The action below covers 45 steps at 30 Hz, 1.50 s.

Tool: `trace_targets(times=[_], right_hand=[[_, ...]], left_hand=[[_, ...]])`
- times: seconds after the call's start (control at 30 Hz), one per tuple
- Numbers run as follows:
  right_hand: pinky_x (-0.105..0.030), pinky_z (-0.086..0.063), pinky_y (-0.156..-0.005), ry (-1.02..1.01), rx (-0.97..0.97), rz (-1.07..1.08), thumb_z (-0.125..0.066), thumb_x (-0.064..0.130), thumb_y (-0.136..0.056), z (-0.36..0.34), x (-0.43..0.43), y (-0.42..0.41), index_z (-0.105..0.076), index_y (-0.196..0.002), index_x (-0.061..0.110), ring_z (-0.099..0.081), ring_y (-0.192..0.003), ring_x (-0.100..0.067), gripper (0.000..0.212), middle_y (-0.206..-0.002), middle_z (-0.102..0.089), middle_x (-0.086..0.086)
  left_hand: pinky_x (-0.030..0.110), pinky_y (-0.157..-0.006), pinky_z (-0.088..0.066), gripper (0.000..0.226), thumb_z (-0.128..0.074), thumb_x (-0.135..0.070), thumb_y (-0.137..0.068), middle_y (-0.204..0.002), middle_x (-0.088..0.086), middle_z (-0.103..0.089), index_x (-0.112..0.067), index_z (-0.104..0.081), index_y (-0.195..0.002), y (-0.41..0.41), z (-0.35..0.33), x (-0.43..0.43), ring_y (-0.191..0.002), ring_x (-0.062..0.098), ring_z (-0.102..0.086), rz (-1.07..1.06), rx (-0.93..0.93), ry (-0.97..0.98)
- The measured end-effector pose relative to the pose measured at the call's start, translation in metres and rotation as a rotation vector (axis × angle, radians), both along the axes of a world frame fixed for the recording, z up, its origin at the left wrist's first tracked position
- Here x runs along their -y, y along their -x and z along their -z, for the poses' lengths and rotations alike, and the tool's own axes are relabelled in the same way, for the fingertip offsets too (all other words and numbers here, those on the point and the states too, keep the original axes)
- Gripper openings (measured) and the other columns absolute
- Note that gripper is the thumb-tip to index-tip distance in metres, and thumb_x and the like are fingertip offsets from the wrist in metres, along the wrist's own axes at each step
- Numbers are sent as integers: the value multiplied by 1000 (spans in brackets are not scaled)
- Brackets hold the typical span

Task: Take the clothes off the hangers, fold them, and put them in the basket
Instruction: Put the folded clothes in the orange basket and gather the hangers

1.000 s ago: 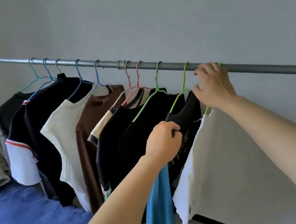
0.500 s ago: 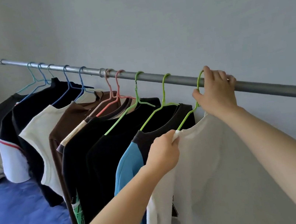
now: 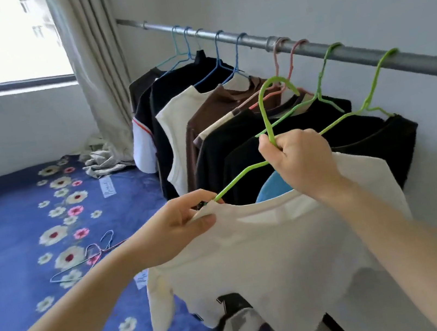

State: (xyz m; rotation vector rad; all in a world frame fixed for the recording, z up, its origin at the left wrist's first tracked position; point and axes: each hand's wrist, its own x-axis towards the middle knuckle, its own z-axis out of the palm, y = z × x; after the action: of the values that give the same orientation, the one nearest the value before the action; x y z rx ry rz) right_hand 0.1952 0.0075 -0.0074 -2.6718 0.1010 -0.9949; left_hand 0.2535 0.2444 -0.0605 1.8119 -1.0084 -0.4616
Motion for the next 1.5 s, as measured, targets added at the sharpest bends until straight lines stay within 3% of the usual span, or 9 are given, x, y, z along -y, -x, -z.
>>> trace_targets(times=[0.17,0.37,0.53,0.67,0.87,0.97,1.1,1.33,1.5], right_hand=[[-33,-28,-48,-55,-62,-246,-57,38,-94,1,-99,-48,-31,-40,15,-35,-40,-20,64,-37,-30,0],[-37,-27,-52,-124,-65,-396,-58,43,-80,-8,-226,-94,-38,-44,7,-28,-49,-24,55,-47,-30,-17],[-40,-32,-54,-280,-48,-467,-52,41,-73,0,-333,-138,-48,-53,-11,-31,-50,-18,55,-51,-38,-28],[-29,-26,-45,-345,-70,-542,-60,28,-78,13,-426,-169,-36,-41,5,-23,-43,-9,50,-39,-22,4],[-36,-31,-47,-471,-41,-537,-54,34,-71,25,-520,-210,-45,-50,-9,-30,-51,-17,48,-49,-31,-20],[-32,-26,-48,-585,-38,-560,-54,31,-69,30,-547,-233,-41,-50,-10,-29,-52,-16,47,-51,-29,-9],[-28,-26,-50,-741,-30,-539,-59,22,-77,22,-568,-268,-48,-52,-11,-32,-45,-16,43,-41,-34,-5],[-25,-30,-49,-1667,-280,-668,-42,19,-96,8,-561,-355,-44,-61,16,-41,-40,-11,36,-43,-45,4],[-29,-45,-69,-1381,-569,-762,-40,35,-99,20,-530,-416,-60,-76,19,-58,-68,-13,34,-75,-67,4]], left_hand=[[34,-57,-31,25,-68,-53,-73,-72,15,-57,-30,-64,-81,3,-5,-119,-67,22,-42,-249,-138,-4],[18,-48,-26,36,-67,-34,-89,-54,-13,-38,-20,-46,-63,-2,-16,-258,-51,8,-31,-625,186,-220],[23,-45,-22,44,-72,-38,-83,-49,-8,-33,-16,-40,-63,-19,-18,-406,-50,11,-27,-932,409,-280],[22,-49,-27,39,-74,-42,-81,-49,-8,-43,-23,-45,-64,-28,-14,-501,-53,14,-34,-1046,506,-326],[14,-49,-37,12,-76,-27,-83,-58,0,-67,-17,-70,-85,-45,-21,-595,-46,4,-45,-1142,332,-163],[26,-64,-43,22,-76,-36,-81,-68,7,-69,-14,-74,-79,-56,-19,-627,-59,7,-53,-1153,298,-112],[17,-53,-38,18,-70,-26,-88,-65,6,-65,-14,-72,-75,-82,-32,-643,-56,5,-47,-1198,354,-115],[6,-49,-34,23,-64,-20,-93,-56,-15,-64,-21,-68,-71,-140,8,-661,-52,-2,-52,-1455,233,-65],[29,-64,-36,16,-55,-26,-96,-80,9,-59,-14,-64,-89,-201,12,-681,-79,19,-48,-1866,252,153]])
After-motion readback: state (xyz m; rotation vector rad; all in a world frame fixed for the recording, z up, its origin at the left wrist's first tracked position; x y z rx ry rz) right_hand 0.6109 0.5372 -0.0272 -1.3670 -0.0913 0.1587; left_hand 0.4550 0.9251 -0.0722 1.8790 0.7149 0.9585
